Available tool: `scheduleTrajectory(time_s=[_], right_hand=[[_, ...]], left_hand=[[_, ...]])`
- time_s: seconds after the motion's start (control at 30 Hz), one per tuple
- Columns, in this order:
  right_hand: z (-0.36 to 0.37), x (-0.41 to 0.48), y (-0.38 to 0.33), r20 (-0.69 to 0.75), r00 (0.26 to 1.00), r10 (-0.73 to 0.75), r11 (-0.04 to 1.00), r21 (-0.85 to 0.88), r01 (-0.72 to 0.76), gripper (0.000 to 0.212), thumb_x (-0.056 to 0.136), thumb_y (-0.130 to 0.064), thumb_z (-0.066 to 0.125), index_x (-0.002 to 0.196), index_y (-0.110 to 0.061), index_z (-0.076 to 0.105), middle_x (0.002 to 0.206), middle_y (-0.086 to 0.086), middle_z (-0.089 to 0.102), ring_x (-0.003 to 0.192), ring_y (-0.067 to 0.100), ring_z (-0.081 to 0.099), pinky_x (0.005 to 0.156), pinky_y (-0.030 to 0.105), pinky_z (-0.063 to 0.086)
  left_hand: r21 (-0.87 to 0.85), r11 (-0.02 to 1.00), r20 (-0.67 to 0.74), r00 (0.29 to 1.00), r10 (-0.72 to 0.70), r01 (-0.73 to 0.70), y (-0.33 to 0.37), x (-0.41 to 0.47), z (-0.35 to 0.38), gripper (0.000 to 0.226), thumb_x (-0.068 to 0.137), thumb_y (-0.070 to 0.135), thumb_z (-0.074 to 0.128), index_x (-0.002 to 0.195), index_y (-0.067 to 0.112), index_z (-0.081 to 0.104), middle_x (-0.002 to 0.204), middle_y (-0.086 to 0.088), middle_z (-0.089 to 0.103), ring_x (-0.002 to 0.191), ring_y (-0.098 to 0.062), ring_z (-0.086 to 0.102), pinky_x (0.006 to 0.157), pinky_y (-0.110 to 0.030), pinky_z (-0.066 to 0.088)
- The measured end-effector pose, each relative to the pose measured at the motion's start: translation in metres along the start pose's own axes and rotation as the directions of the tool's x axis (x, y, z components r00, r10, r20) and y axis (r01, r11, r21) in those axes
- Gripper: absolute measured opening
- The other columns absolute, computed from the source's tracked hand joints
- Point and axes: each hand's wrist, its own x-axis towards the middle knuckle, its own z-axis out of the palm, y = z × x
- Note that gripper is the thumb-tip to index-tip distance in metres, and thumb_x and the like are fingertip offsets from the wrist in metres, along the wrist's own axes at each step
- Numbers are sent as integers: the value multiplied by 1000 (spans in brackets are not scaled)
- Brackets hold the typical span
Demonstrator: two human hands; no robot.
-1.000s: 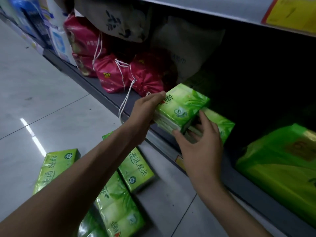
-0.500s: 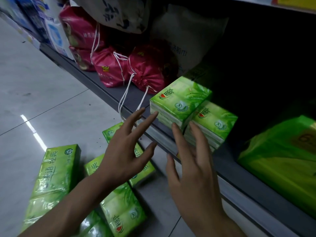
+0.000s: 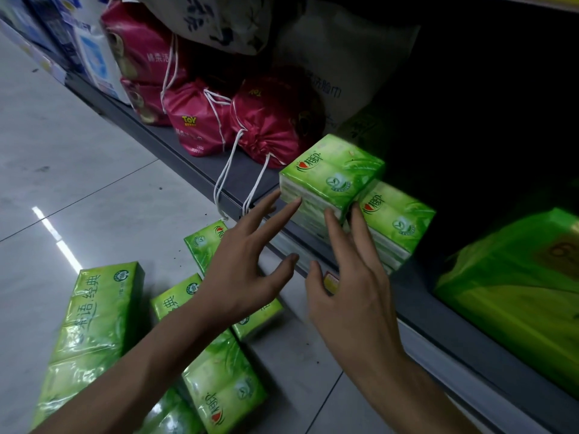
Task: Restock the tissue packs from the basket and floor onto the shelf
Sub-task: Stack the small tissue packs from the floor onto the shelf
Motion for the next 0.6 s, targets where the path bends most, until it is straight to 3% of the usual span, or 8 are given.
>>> scheduleTrajectory(time_s=[0.03,0.1,0.33,0.47,0.53,0.6], right_hand=[[-1,4,1,7,1000,2,1000,2,-2,76,102,-24,61,163,-41,20,173,-17,-4,149,-15,1,111,1,23],[-3,10,4,18,1000,6,1000,-4,-6,75,101,-21,61,163,-37,21,173,-13,-2,144,-17,-3,104,-8,10],[-10,26,6,59,997,52,998,-46,-49,79,99,-8,57,164,-33,21,174,-9,0,157,9,13,105,-3,7],[-12,35,6,55,997,63,998,-18,-62,81,95,-1,56,163,-31,25,174,-8,4,158,14,18,115,11,18],[-12,39,4,28,996,87,995,50,-89,79,94,1,56,162,-30,31,173,-8,8,154,18,32,118,25,38],[-12,42,2,13,993,114,988,105,-115,77,94,2,56,161,-29,34,173,-8,10,149,20,42,109,37,52]], left_hand=[[-10,1000,-8,1000,-5,4,0,3,1,72,94,38,66,159,45,36,170,18,25,151,-5,36,118,-42,40],[-32,999,-21,1000,-19,18,-1,10,2,67,94,37,66,156,46,41,168,20,27,147,-3,41,115,-40,43],[-30,999,-39,999,-33,31,-5,31,9,65,93,37,65,155,42,45,168,17,30,147,-4,41,115,-41,44],[-25,998,-36,998,-57,56,-7,38,12,67,93,39,64,156,46,42,169,19,28,152,-4,33,117,-47,41],[-26,998,-36,997,-66,65,-7,41,14,68,93,38,65,156,46,41,170,19,27,154,-6,30,119,-45,39],[-40,997,-36,997,-69,67,-6,44,16,68,95,34,67,157,44,41,170,18,26,155,-5,29,119,-36,35]])
